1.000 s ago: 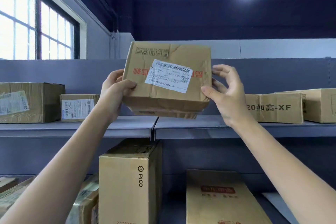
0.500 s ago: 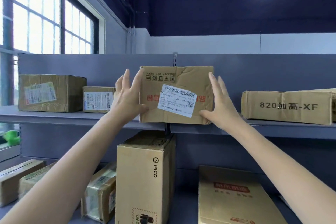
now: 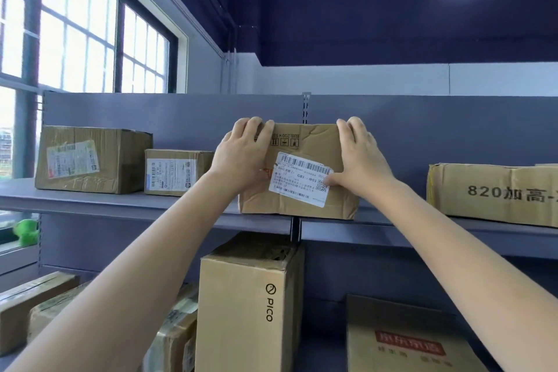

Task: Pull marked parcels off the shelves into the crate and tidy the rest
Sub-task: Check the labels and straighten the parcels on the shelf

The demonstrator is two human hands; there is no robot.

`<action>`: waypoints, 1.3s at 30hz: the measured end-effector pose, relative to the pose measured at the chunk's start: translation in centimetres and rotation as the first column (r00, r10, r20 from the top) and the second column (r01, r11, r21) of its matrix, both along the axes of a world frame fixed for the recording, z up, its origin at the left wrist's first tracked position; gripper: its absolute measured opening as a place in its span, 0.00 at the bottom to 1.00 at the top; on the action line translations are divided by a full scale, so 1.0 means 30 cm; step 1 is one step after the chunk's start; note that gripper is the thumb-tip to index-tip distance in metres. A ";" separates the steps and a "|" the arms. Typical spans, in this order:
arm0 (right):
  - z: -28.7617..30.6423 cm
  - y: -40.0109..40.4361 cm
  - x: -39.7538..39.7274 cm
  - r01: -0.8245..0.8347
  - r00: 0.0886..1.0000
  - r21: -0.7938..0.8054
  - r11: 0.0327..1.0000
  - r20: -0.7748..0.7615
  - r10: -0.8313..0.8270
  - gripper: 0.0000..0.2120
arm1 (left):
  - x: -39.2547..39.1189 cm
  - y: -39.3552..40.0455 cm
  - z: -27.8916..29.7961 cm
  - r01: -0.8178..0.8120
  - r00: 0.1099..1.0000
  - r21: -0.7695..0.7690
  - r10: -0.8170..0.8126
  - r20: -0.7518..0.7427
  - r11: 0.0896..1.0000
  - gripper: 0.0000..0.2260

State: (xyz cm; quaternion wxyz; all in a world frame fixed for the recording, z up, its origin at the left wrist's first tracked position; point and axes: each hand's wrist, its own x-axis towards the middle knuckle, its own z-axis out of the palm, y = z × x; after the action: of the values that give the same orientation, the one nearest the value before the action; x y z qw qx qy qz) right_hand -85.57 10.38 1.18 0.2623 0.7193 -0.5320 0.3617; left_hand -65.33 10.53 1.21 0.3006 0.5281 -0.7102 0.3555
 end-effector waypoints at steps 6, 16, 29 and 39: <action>-0.006 -0.123 0.060 -0.001 1.000 -0.033 0.999 -0.003 0.001 0.51 | 0.038 -0.117 -0.016 0.009 0.997 0.025 -0.007 -0.078 1.000 0.41; -0.008 -0.336 0.141 -0.013 1.000 -0.024 1.000 0.028 0.014 0.52 | 0.105 -0.346 -0.045 -0.022 0.996 -0.043 0.018 -0.092 0.999 0.41; 0.031 -0.371 0.178 0.053 0.997 0.022 0.998 -0.058 -0.052 0.49 | 0.146 -0.446 -0.036 0.065 0.989 -0.032 -0.069 -0.129 0.997 0.40; 0.021 -0.080 -0.251 0.150 0.988 0.141 0.979 -0.044 -0.145 0.26 | 0.062 -0.325 -0.094 0.208 0.959 0.028 -0.198 -0.205 0.978 0.40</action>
State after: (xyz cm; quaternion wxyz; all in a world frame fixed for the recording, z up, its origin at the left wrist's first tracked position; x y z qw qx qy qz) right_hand -93.11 7.99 1.81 0.2447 0.7008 -0.6040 0.2900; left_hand -63.48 0.79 -1.60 0.3926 0.4928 -0.7351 0.2503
